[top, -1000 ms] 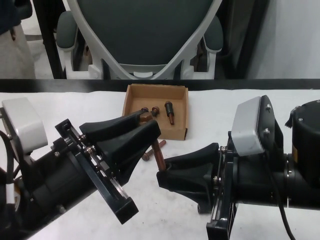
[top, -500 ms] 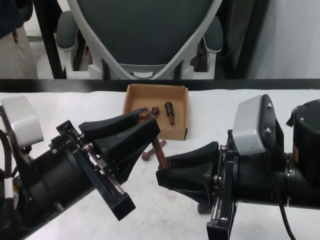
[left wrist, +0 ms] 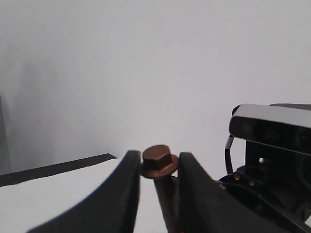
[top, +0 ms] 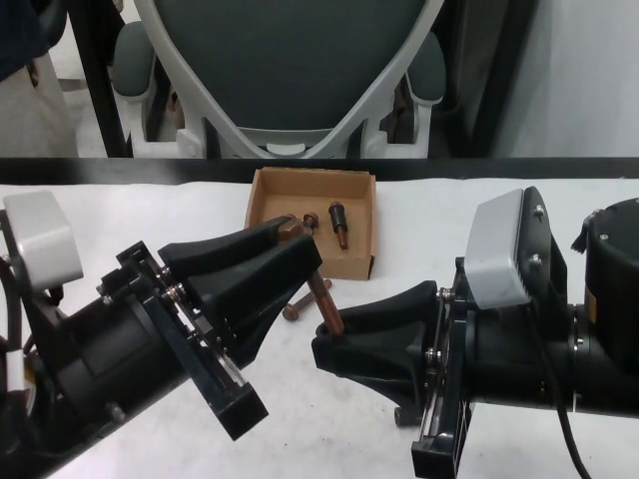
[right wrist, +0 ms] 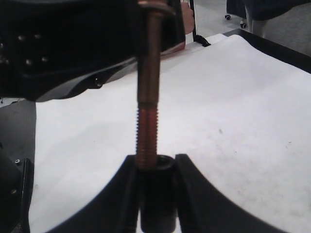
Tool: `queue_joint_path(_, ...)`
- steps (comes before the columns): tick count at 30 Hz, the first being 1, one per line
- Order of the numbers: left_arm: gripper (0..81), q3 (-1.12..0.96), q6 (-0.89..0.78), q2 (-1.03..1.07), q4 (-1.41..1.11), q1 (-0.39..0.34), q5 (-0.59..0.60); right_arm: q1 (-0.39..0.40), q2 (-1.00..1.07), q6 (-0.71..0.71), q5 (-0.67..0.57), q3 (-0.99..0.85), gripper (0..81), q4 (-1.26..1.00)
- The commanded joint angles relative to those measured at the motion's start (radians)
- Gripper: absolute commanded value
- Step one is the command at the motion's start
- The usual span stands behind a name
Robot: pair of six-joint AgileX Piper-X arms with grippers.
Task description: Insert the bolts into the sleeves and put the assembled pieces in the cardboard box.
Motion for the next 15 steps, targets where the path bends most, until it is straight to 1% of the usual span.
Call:
queue_joint_path(1,0.8,-0.005,0.068,0.002,0.020,-0.005,0.047,-0.001,-0.015,0.002,0.016,-0.012,0.2,-0.044)
queue_joint_path(8,0.8,-0.005,0.145,0.002,0.027,-0.003,0.042,-0.001,-0.015,0.024,0.016,-0.012,0.2,-0.044)
queue_joint_path(10,0.8,-0.005,0.146,0.002,0.027,-0.003,0.022,-0.001,-0.015,0.024,0.016,-0.012,0.2,-0.044)
queue_joint_path(15,0.8,-0.005,0.154,0.002,0.011,-0.003,0.022,-0.001,-0.015,0.024,0.016,-0.012,0.2,-0.044)
